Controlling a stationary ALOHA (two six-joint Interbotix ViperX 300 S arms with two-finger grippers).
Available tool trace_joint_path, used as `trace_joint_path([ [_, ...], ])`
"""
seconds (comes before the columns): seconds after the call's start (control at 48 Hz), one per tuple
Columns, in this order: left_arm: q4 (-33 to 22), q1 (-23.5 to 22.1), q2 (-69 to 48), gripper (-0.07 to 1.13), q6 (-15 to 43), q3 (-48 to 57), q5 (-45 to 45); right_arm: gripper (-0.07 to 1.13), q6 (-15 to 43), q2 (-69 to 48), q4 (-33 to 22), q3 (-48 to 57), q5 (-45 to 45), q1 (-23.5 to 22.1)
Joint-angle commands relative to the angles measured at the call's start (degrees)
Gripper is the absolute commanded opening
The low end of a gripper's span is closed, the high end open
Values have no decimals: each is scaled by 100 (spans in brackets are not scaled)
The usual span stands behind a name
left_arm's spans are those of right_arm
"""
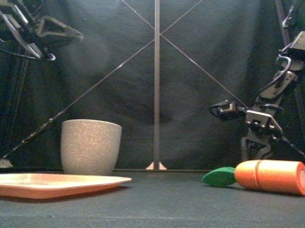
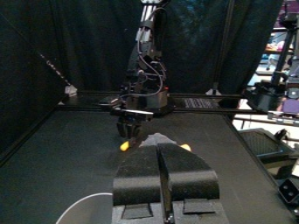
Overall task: Pick the shrimp then place it on the pink plate
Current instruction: Place shrimp on the pink plate
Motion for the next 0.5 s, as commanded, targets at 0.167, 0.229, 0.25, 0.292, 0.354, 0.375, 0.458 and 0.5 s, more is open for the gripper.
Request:
trace_joint_path([
  [0.167, 0, -18, 18, 0, 0, -79, -53, 45, -9, -352, 79, -598, 79, 308],
  [0.229, 0, -9, 26, 0, 0, -79, -53, 45, -9, -439, 79, -888, 79, 510],
  [0.25, -9, -9, 26, 0, 0, -79, -53, 45, -9, -448, 79, -976, 79, 580],
  [0.292, 0, -9, 26, 0, 9, -79, -53, 45, -9, -457, 79, -1143, 62, 712],
  [0.354, 0, -9, 26, 0, 9, -79, -70, 45, -9, -422, 79, -1397, 44, 949],
  [0.375, 0, -9, 26, 0, 9, -79, -70, 45, -9, -396, 79, -1485, 26, 1028],
  [0.458, -9, -9, 26, 0, 9, -88, -79, 45, 0, -167, 105, -1819, -70, 1345],
  [0.5, 0, -9, 18, 0, 18, -79, -79, 45, 0, -26, 167, -1986, -149, 1485],
])
